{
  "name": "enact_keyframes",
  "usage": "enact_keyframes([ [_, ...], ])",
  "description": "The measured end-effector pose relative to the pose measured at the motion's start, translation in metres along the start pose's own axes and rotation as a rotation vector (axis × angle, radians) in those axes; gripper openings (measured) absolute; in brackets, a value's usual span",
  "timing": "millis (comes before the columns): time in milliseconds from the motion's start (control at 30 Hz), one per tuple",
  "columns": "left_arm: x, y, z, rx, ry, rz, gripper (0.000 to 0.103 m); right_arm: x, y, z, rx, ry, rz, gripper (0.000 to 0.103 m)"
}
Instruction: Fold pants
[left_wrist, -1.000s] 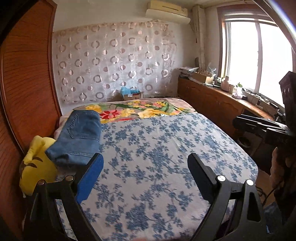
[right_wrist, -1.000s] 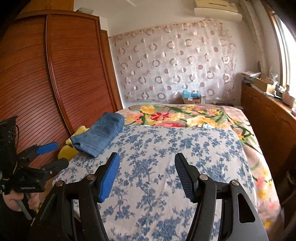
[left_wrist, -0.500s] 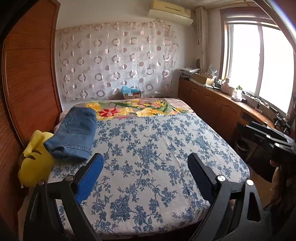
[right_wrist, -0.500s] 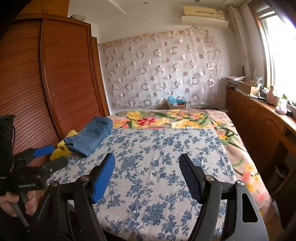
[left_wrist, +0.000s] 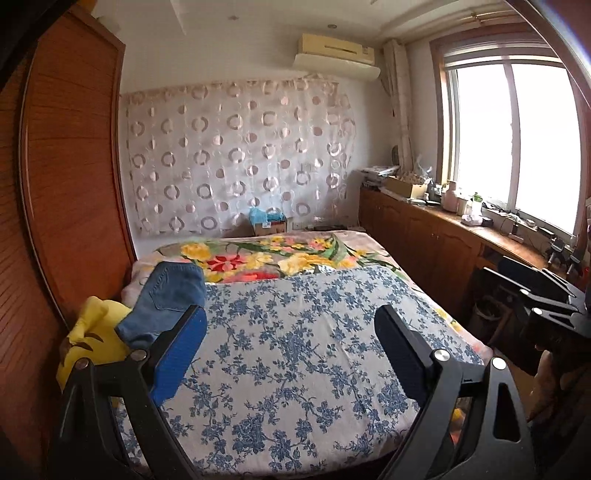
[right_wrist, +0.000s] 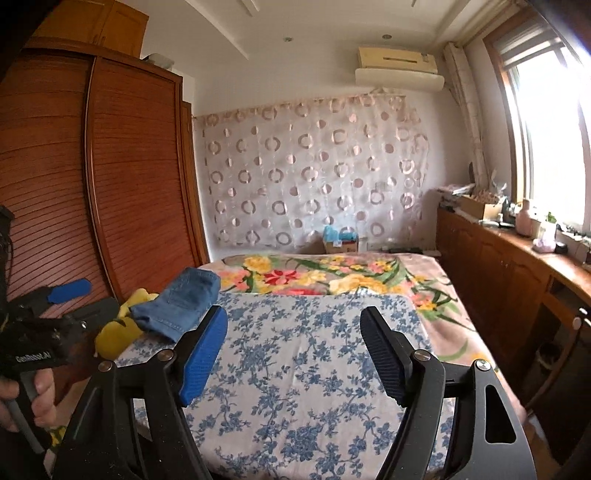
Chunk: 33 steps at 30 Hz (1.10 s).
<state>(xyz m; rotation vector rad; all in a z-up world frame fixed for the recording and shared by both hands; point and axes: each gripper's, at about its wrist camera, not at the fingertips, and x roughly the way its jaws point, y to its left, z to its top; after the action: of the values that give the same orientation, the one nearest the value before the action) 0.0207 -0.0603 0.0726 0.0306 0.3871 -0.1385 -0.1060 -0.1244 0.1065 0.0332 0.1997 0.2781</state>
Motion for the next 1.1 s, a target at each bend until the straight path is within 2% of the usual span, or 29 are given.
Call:
enact_keyframes([
  [1100, -0.0023, 0.0071, -0.0073, -0.024, 0.001, 0.032, 0.093, 0.0047, -0.0024, -0.0032, -0.001, 0.012, -0.003, 0.076],
])
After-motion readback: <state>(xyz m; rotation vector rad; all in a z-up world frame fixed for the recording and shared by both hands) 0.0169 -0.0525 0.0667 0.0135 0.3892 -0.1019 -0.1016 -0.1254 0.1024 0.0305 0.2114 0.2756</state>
